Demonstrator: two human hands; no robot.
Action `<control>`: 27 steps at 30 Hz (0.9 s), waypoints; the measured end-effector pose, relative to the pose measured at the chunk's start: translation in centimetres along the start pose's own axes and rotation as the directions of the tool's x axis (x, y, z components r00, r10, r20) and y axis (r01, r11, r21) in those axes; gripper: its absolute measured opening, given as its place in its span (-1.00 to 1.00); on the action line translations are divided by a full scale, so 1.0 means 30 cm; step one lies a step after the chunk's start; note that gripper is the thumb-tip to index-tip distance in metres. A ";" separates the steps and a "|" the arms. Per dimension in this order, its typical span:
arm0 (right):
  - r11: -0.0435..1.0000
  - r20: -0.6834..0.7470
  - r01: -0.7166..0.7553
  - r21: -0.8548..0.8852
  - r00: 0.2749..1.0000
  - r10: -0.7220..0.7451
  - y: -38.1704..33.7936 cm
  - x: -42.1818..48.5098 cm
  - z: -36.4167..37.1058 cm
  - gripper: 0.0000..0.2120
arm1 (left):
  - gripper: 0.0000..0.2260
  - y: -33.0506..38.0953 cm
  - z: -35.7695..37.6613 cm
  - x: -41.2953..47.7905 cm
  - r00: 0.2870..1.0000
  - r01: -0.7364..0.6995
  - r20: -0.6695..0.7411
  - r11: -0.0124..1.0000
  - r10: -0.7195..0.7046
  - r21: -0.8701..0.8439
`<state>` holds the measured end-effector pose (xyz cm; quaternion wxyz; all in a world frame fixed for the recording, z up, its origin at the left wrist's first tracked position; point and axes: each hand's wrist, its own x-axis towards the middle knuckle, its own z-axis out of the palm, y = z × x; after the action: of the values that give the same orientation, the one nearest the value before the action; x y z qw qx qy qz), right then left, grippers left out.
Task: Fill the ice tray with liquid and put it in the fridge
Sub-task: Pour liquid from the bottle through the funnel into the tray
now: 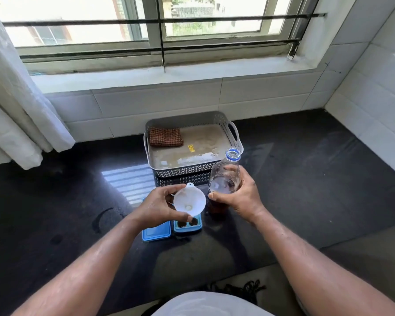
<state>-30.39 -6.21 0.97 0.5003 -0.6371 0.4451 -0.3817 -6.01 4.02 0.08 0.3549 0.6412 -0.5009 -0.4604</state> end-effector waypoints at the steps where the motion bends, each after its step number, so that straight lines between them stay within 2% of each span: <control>1: 1.000 0.004 0.004 -0.004 1.000 -0.004 0.004 -0.003 -0.001 -0.24 | -0.14 -0.002 0.000 0.000 1.000 0.004 0.006 1.000 -0.004 -0.026; 6: 0.999 0.039 0.018 -0.041 0.999 -0.017 0.019 -0.006 0.005 -0.24 | -0.25 0.003 -0.043 0.027 0.999 -0.032 -0.004 0.948 0.032 -0.318; 9: 0.999 0.035 0.020 -0.049 0.999 -0.018 0.020 -0.007 0.005 -0.25 | -0.26 0.053 -0.105 0.072 0.997 -0.071 -0.041 0.934 0.061 -0.351; 11: 0.998 0.026 0.026 -0.062 0.999 -0.025 0.017 -0.010 0.007 -0.27 | -0.27 0.115 -0.164 0.122 0.993 -0.084 -0.096 0.973 0.065 -0.217; 13: 0.997 0.018 0.032 -0.064 0.999 -0.031 0.016 -0.009 0.012 -0.27 | -0.28 0.186 -0.231 0.207 0.975 -0.062 -0.205 0.993 0.082 0.103; 14: 0.998 0.013 0.031 -0.061 0.999 -0.030 0.017 -0.008 0.013 -0.27 | -0.28 0.222 -0.256 0.262 0.965 -0.025 -0.243 0.956 0.100 0.293; 15: 0.998 0.010 0.030 -0.057 1.000 -0.030 0.016 -0.007 0.018 -0.26 | -0.28 0.255 -0.275 0.312 0.963 0.026 -0.245 0.874 0.107 0.485; 17: 0.999 -0.004 0.025 -0.045 1.000 -0.025 0.020 -0.005 0.026 -0.25 | -0.32 0.300 -0.284 0.415 0.981 0.094 -0.174 0.588 0.080 0.803; 19: 0.999 -0.021 0.020 -0.034 1.000 -0.020 0.024 0.001 0.033 -0.23 | -0.40 0.303 -0.265 0.504 0.996 0.082 -0.090 0.312 0.009 0.947; 20: 0.999 -0.023 0.020 -0.030 1.000 -0.020 0.025 0.005 0.034 -0.23 | -0.47 0.289 -0.248 0.536 0.998 0.066 -0.059 0.215 -0.035 0.974; 23: 1.000 -0.014 0.022 -0.019 1.000 -0.022 0.026 0.016 0.036 -0.20 | -0.67 0.211 -0.202 0.591 0.989 0.010 -0.003 0.048 -0.151 0.999; 25: 1.000 -0.002 0.010 -0.018 1.000 -0.010 0.027 0.021 0.025 -0.18 | -0.75 0.176 -0.179 0.610 0.984 -0.012 0.015 0.017 -0.177 1.000; 27: 0.999 0.054 -0.007 -0.046 0.999 0.009 0.026 0.022 0.015 -0.11 | -0.73 0.165 -0.184 0.621 0.982 -0.010 0.012 0.013 -0.191 1.000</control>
<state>-29.92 -6.79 0.16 0.4990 -0.6566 0.4426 -0.3521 -0.97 -15.29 2.04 -0.2625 0.7013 -0.6613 -0.0443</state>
